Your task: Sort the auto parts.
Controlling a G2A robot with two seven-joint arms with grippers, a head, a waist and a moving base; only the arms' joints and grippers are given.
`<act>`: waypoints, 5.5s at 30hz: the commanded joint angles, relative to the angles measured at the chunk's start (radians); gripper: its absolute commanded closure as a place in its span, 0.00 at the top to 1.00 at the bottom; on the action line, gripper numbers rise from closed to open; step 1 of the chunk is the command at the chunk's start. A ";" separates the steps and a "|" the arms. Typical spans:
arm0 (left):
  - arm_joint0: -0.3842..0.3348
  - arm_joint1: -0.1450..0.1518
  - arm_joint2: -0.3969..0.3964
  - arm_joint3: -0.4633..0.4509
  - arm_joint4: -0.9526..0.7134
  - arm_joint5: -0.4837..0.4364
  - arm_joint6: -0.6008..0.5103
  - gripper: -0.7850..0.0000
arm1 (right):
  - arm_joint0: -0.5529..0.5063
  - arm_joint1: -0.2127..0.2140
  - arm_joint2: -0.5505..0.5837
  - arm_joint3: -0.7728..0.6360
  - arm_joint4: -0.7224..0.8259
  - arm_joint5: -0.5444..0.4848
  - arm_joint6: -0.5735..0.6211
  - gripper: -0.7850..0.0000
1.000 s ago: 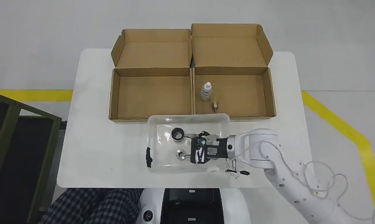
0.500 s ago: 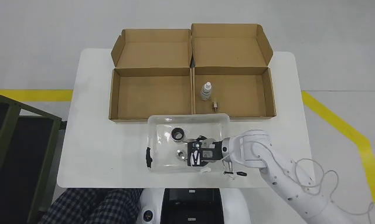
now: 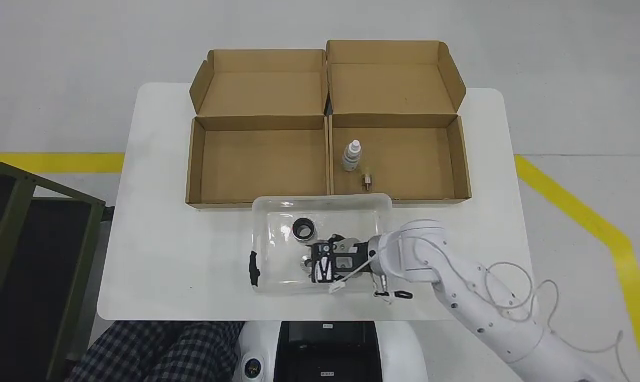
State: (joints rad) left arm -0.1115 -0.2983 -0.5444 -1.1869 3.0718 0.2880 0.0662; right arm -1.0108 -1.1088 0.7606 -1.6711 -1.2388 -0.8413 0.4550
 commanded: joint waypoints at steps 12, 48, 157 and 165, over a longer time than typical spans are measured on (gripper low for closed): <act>0.000 0.000 0.000 0.000 0.000 0.000 0.000 1.00 | 0.028 -0.019 -0.039 0.048 -0.001 0.006 -0.007 0.39; 0.000 0.000 0.000 0.000 0.000 0.000 0.000 1.00 | -0.017 0.016 0.106 -0.102 0.045 -0.057 -0.045 0.00; 0.000 0.000 0.000 0.000 0.000 0.000 0.000 1.00 | 0.380 -0.131 -0.064 0.353 0.151 0.240 -0.179 0.00; 0.000 0.000 0.000 0.000 0.000 0.000 0.000 1.00 | 0.386 -0.144 -0.059 0.374 0.157 0.225 -0.187 0.00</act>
State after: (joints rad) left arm -0.1115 -0.2983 -0.5444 -1.1869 3.0718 0.2880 0.0662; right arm -0.6247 -1.2534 0.6981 -1.2931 -1.0804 -0.6132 0.2705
